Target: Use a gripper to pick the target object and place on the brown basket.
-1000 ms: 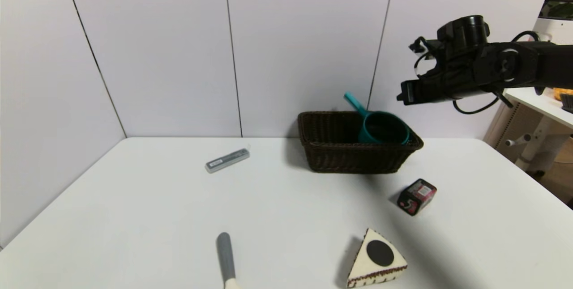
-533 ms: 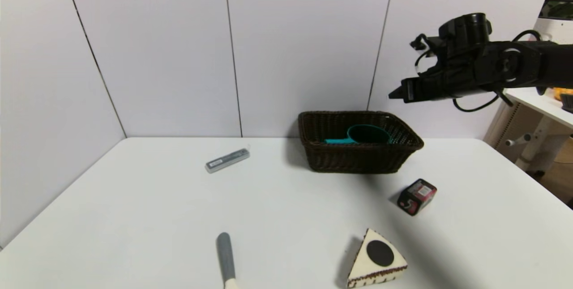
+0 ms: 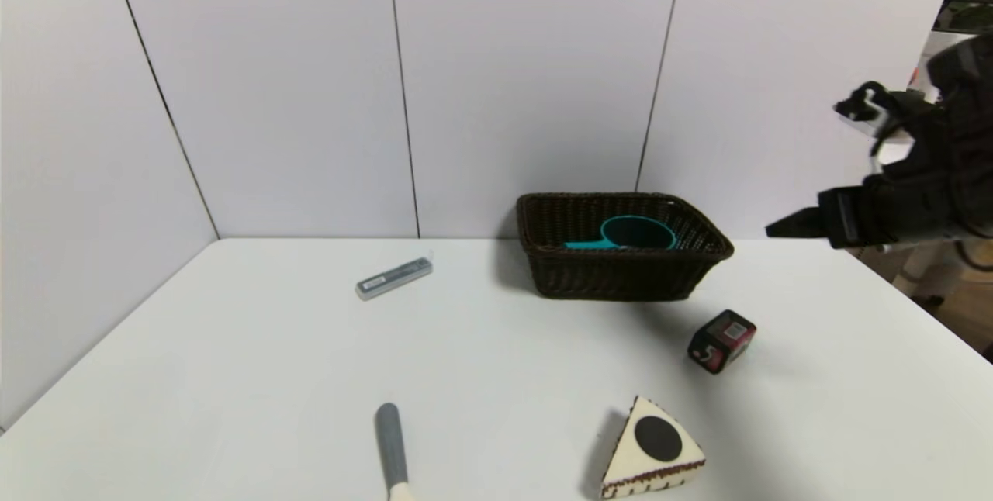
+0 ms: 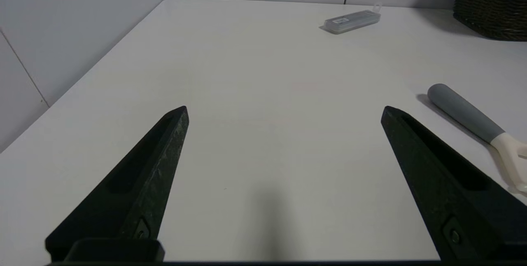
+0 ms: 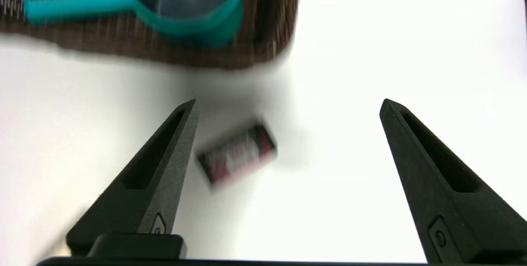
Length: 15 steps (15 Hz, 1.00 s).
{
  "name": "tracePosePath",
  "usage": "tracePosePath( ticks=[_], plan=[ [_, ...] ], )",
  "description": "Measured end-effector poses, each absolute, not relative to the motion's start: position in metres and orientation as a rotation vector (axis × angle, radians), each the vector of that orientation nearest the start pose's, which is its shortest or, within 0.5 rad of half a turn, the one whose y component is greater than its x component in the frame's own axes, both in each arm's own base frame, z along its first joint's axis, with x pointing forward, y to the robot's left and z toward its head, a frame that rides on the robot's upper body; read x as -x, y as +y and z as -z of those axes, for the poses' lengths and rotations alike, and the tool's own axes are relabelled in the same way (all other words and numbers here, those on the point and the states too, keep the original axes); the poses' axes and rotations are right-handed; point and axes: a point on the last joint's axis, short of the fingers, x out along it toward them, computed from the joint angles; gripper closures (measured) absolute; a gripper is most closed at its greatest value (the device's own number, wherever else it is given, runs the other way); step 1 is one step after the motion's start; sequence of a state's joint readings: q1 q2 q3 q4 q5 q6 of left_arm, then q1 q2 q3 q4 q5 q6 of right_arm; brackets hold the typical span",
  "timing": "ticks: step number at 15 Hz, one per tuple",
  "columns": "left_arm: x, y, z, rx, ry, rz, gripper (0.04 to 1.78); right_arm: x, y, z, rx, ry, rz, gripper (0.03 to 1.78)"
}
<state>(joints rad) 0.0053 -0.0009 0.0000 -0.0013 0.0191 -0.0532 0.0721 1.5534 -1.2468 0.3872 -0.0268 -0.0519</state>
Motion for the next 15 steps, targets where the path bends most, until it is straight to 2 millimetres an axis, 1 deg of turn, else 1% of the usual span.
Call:
tracePosePath(
  ticks=[2,3,5,7,8,10,12,13,15],
  plan=[
    [0.023,0.0,-0.076,0.053,-0.003,-0.025,0.13,-0.208,0.013,-0.249,0.08,0.675,-0.056,0.23],
    [0.023,0.0,-0.076,0.053,-0.003,-0.024,0.13,-0.182,0.011,-0.24,0.079,0.66,-0.053,0.22],
    [0.023,0.0,-0.076,0.053,-0.003,-0.024,0.13,-0.132,0.007,-0.211,0.075,0.609,-0.045,0.19],
    [0.023,0.0,-0.076,0.053,-0.003,-0.025,0.13,-0.09,0.003,-0.176,0.073,0.517,-0.031,0.17],
    [0.023,0.0,-0.076,0.053,-0.003,-0.024,0.13,-0.072,0.002,-0.16,0.072,0.455,-0.022,0.16],
    [0.023,0.0,-0.076,0.053,-0.003,-0.024,0.13,-0.042,0.0,-0.135,0.077,0.313,0.002,0.15],
    [0.023,0.0,-0.076,0.053,-0.003,-0.024,0.13,-0.02,-0.001,-0.114,0.084,0.226,0.018,0.14],
    [0.023,0.0,-0.076,0.053,-0.003,-0.025,0.13,-0.012,0.0,-0.104,0.087,0.214,0.029,0.13],
    [0.023,0.0,-0.076,0.053,-0.003,-0.025,0.13,-0.003,0.0,-0.087,0.084,0.256,0.049,0.12]
  ],
)
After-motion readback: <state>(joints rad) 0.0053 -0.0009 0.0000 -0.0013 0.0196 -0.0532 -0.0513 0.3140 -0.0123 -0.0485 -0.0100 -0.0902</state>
